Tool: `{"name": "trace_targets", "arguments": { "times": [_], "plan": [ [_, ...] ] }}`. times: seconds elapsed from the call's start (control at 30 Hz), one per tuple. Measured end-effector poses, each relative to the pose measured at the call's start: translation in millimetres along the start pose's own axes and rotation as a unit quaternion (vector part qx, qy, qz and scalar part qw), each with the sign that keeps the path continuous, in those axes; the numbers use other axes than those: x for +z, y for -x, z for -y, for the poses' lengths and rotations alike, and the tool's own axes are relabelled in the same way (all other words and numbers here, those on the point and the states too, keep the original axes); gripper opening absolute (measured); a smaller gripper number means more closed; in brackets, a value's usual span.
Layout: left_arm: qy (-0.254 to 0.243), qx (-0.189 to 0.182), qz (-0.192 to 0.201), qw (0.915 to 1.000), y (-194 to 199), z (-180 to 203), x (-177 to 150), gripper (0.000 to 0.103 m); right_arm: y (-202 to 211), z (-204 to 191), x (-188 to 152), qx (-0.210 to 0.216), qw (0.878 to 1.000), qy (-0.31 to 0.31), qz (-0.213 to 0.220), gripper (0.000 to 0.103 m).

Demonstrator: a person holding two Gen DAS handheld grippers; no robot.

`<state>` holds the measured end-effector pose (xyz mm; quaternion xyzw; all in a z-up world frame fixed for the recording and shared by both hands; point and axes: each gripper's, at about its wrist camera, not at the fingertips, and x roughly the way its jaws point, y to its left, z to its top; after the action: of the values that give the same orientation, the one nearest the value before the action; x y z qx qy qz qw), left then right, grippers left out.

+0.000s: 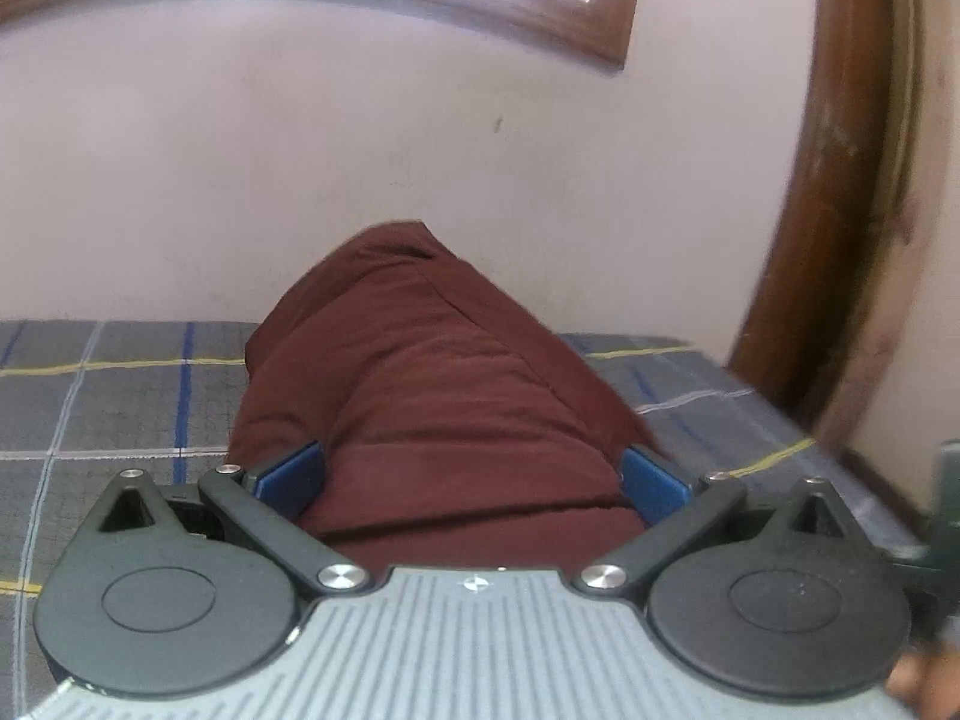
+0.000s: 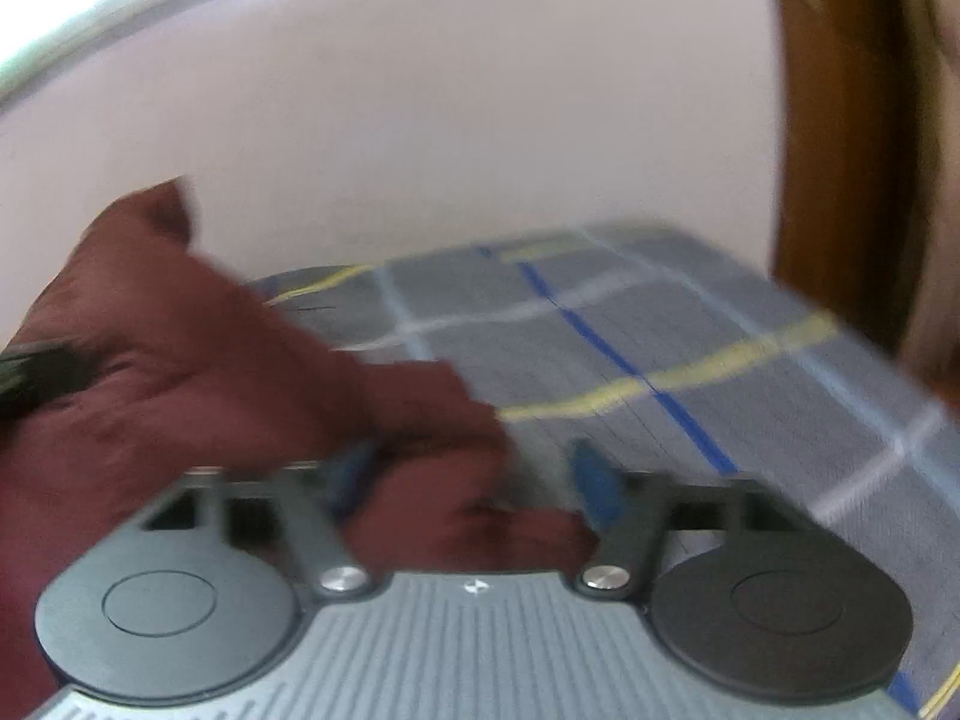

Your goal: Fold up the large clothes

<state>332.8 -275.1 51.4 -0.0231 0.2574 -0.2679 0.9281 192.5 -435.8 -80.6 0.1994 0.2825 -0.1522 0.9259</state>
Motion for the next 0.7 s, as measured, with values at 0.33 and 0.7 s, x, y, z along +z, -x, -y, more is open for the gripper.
{"name": "trace_targets", "arguments": {
  "times": [0.33,0.7],
  "plan": [
    [0.045,-0.086,-0.060,0.9935,53.3,-84.0,-7.8,0.103,4.3,5.0,-4.6,-0.003,1.000,-0.007,0.012,0.098],
    [0.076,-0.191,-0.134,0.9695,7.6,-93.2,-37.2,0.103,2.3,8.4,-2.8,0.000,1.000,-0.014,0.011,0.100]
  ]
}}
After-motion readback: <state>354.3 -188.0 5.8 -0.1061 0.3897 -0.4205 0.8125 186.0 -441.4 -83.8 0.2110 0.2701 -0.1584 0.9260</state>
